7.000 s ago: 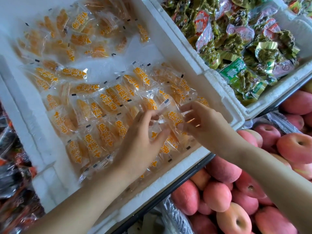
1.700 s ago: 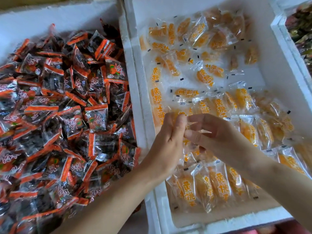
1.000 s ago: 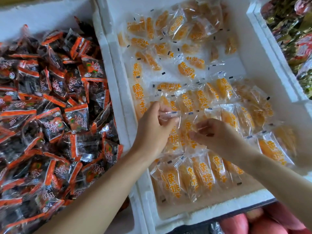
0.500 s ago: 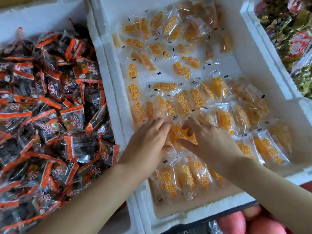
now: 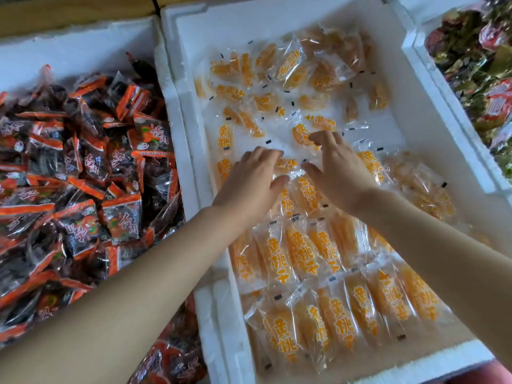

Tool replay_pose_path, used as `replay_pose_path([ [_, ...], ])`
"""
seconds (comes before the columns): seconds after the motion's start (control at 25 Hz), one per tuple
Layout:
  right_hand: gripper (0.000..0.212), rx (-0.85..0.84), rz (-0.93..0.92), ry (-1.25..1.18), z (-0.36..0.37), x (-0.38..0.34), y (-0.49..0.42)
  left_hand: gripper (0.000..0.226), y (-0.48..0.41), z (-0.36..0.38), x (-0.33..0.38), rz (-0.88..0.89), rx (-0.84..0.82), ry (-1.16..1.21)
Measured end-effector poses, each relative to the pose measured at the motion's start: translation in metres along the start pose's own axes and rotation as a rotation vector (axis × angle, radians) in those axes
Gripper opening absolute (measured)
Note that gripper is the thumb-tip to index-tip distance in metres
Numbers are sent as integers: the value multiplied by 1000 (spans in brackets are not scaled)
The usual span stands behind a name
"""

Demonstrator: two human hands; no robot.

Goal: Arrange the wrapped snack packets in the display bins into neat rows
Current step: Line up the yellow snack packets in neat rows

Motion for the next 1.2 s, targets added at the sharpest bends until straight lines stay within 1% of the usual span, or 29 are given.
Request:
replay_pose_path([
  [0.12,54,-40,131,-5,8,28,-39,52,-38,19,-10,-32,-103,-57],
  [0.24,52,-59,171,18,16,37,-59,51,-59,30,-17,-6,-164,-147],
  [0.36,50,-29,184,14,15,40,-71,47,-71,34,-19,38,-171,-224],
  [0.44,46,-12,175,7,11,38,-78,43,-75,32,-19,46,-139,-247],
  [0.56,30,33,120,25,1,29,-84,38,-74,19,-22,-2,-35,-125],
  [0.68,24,197,115,-105,-30,24,-74,37,-70,-2,-24,-32,53,-41],
  [0.76,25,271,105,-207,-51,20,-58,38,-64,-17,-17,26,97,-5],
  [0.8,24,269,102,-231,-57,19,-48,41,-59,-21,-9,86,90,15],
  [0.88,17,222,123,-264,-61,20,-28,45,-43,-16,12,255,1,-6],
  [0.92,13,191,149,-278,-60,24,-18,46,-35,-6,23,348,-71,-75],
  [1.0,11,110,207,-281,-51,34,-1,52,-20,22,36,494,-219,-319],
  [1.04,10,67,226,-269,-45,37,6,58,-17,34,37,518,-262,-399],
  [1.08,9,36,240,-255,-39,38,11,61,-15,38,38,521,-275,-411],
  [1.16,8,15,256,-237,-31,39,17,54,-12,31,42,478,-220,-273],
  [1.2,13,18,264,-234,-28,39,19,48,-12,23,41,427,-162,-180],
])
Point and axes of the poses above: each hand's wrist, its own y-axis away from the middle knuckle, its own z-axis out of the palm, x = y × z, the point moved 10 cm from there along -y, towards the middle knuckle, and after that the axes turned 8 degrees about -y, right-handed, at the moved point
